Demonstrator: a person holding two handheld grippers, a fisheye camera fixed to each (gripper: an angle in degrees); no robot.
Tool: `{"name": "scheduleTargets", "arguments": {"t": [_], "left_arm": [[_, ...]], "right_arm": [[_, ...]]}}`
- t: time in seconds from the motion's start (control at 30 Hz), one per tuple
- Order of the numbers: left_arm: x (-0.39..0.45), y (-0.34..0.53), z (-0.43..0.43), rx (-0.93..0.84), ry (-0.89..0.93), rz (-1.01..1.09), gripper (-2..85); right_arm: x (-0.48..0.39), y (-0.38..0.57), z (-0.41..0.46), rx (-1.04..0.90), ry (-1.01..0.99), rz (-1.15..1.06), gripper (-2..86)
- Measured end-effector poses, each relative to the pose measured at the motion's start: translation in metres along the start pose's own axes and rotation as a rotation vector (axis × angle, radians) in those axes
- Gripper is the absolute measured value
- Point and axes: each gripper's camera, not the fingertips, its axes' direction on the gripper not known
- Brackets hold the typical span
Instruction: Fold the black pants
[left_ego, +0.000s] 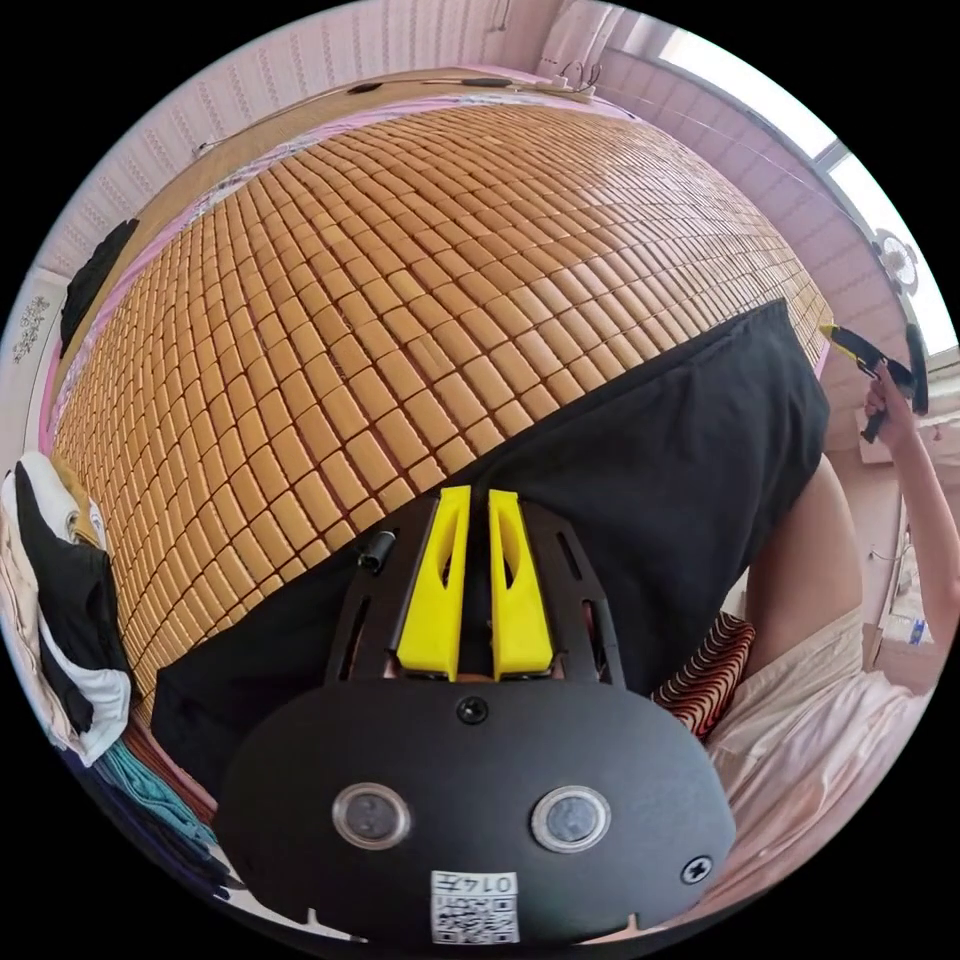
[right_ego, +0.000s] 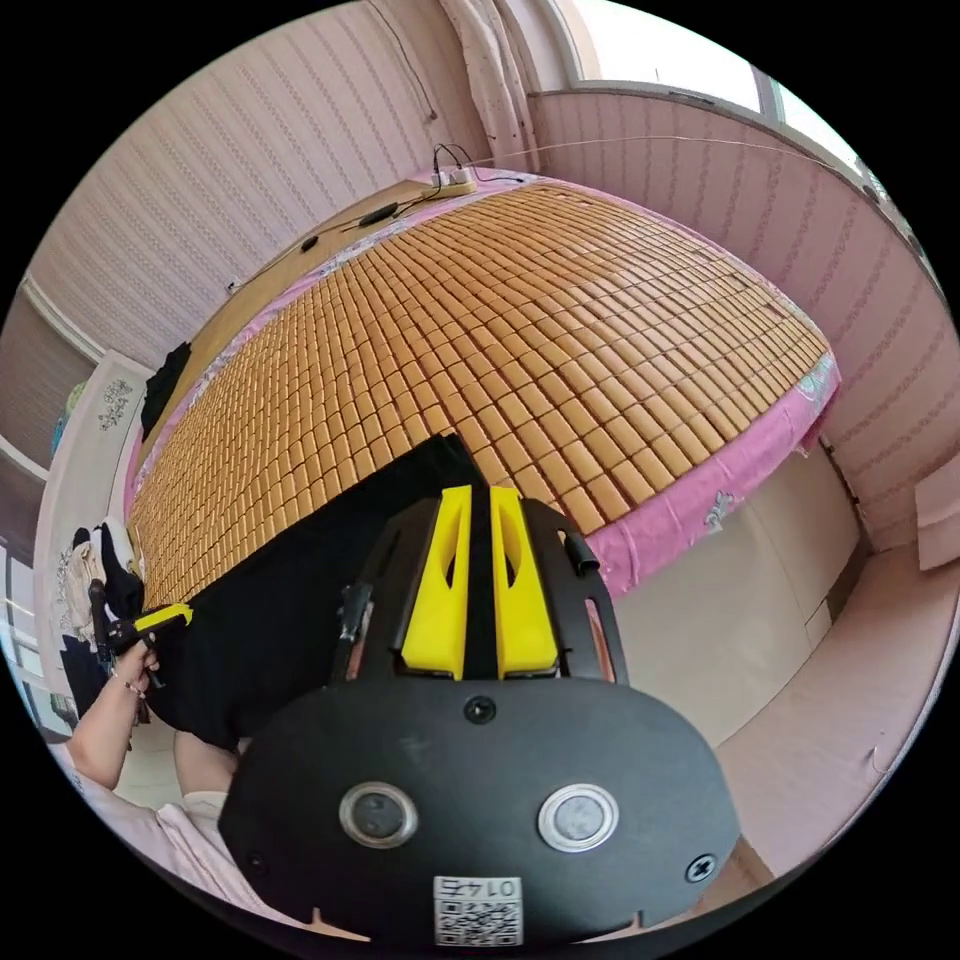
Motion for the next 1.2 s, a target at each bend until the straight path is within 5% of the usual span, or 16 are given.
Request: {"name": "scheduleTargets", "arguments": {"t": [0.17, 0.37, 0.6, 0.9, 1.07, 1.2], "left_arm": [[-0.011, 0.001, 0.003, 0.027, 0.034, -0.019, 3.7], [-0.020, -0.004, 0.004, -0.003, 0.047, -0.016, 0.7], [-0.025, -0.012, 0.002, 0.046, -0.030, -0.069, -0.8], [-0.024, -0.008, 0.000, 0.033, 0.004, -0.012, -0.8], [-0.031, 0.013, -0.026, 0.086, -0.002, -0.012, -0.3], [-0.012, 0.058, -0.060, 0.118, 0.017, 0.099, -0.4]], "right_arm": [[0.076, 0.068, 0.011, -0.073, -0.164, 0.266, 16.3], [0.115, 0.069, 0.031, -0.080, -0.516, 0.431, 3.1], [0.079, -0.006, -0.010, 0.024, -0.452, 0.078, 1.3], [0.124, 0.038, 0.020, -0.195, -0.287, 0.184, 5.5], [0.130, 0.053, 0.025, -0.121, -0.203, 0.249, 8.5], [0.071, 0.021, 0.027, -0.039, -0.050, -0.055, 7.8]]}}
